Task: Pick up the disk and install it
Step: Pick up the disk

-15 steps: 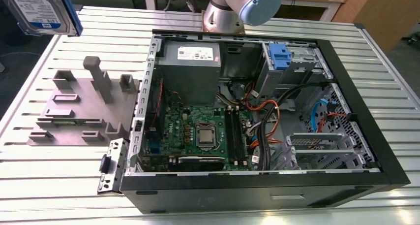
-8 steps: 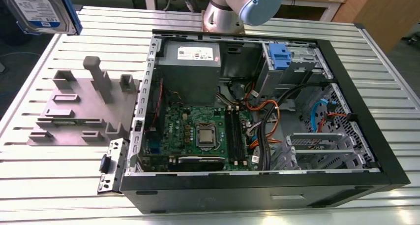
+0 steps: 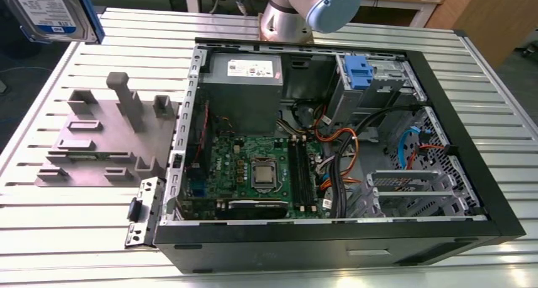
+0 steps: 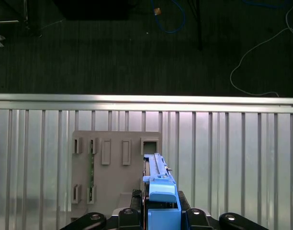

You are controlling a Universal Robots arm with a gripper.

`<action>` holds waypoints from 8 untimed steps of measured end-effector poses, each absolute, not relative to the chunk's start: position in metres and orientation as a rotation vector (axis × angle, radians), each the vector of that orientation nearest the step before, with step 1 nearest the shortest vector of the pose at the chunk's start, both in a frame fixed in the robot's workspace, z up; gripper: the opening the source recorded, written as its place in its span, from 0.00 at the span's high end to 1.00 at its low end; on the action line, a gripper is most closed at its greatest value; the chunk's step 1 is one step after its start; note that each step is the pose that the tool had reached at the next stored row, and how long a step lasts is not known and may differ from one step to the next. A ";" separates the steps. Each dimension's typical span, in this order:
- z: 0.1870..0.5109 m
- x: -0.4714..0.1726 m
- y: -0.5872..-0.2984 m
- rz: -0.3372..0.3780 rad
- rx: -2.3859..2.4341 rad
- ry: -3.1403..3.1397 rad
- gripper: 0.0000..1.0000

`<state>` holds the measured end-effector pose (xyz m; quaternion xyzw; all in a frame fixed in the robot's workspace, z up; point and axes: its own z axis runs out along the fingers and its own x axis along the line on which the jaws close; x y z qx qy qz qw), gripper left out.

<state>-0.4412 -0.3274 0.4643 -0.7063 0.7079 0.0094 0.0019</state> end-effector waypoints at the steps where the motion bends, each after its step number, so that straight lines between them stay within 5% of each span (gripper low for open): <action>1: 0.465 -0.441 -0.327 0.030 -2.216 2.221 0.64; 8: 0.467 -0.441 -0.327 0.030 -2.216 2.221 0.64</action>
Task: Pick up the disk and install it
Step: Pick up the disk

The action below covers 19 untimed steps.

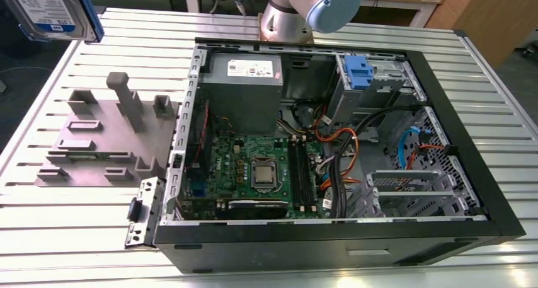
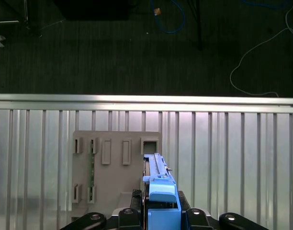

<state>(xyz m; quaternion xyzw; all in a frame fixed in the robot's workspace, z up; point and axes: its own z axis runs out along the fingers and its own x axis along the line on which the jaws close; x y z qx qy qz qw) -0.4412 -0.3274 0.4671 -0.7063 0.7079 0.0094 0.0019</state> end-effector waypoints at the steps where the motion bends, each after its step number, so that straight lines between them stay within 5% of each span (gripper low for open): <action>1: 0.467 -0.441 -0.327 0.030 -2.216 2.221 0.64; 19: 0.474 -0.441 -0.327 0.030 -2.216 2.221 0.64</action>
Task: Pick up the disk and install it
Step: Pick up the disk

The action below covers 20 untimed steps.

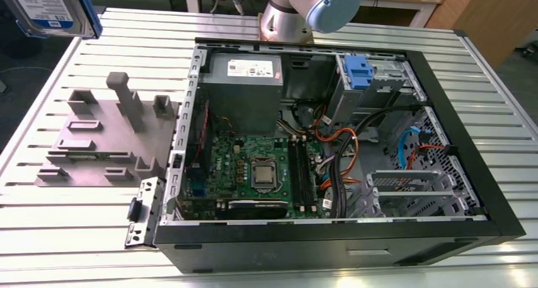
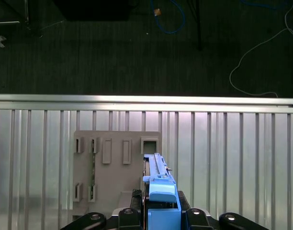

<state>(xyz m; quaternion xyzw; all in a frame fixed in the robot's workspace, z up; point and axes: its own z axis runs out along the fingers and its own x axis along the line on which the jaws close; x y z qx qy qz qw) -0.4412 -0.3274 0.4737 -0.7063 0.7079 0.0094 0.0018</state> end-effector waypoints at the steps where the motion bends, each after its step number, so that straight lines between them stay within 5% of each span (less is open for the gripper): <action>1: 0.474 -0.441 -0.327 0.030 -2.216 2.221 0.64; 20: 0.481 -0.441 -0.327 0.030 -2.216 2.221 0.64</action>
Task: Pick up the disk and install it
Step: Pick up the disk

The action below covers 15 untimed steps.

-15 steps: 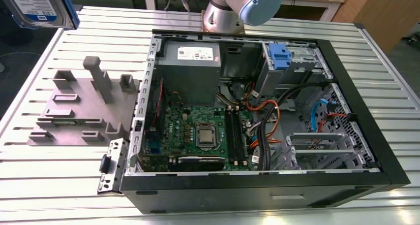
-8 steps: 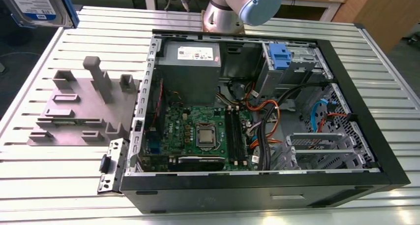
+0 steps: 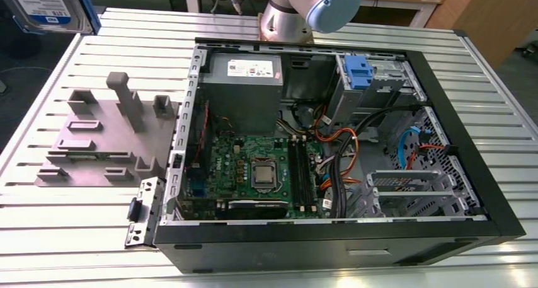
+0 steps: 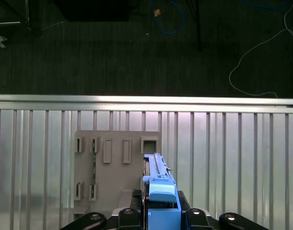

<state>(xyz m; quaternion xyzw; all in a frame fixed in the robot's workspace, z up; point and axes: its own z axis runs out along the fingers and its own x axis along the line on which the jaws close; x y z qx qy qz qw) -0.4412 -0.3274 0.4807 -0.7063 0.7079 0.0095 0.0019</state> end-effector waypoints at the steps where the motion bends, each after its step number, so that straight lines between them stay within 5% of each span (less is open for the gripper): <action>1: 0.481 -0.441 -0.327 0.030 -2.216 2.221 0.64; 15: 0.486 -0.441 -0.327 0.030 -2.216 2.221 0.64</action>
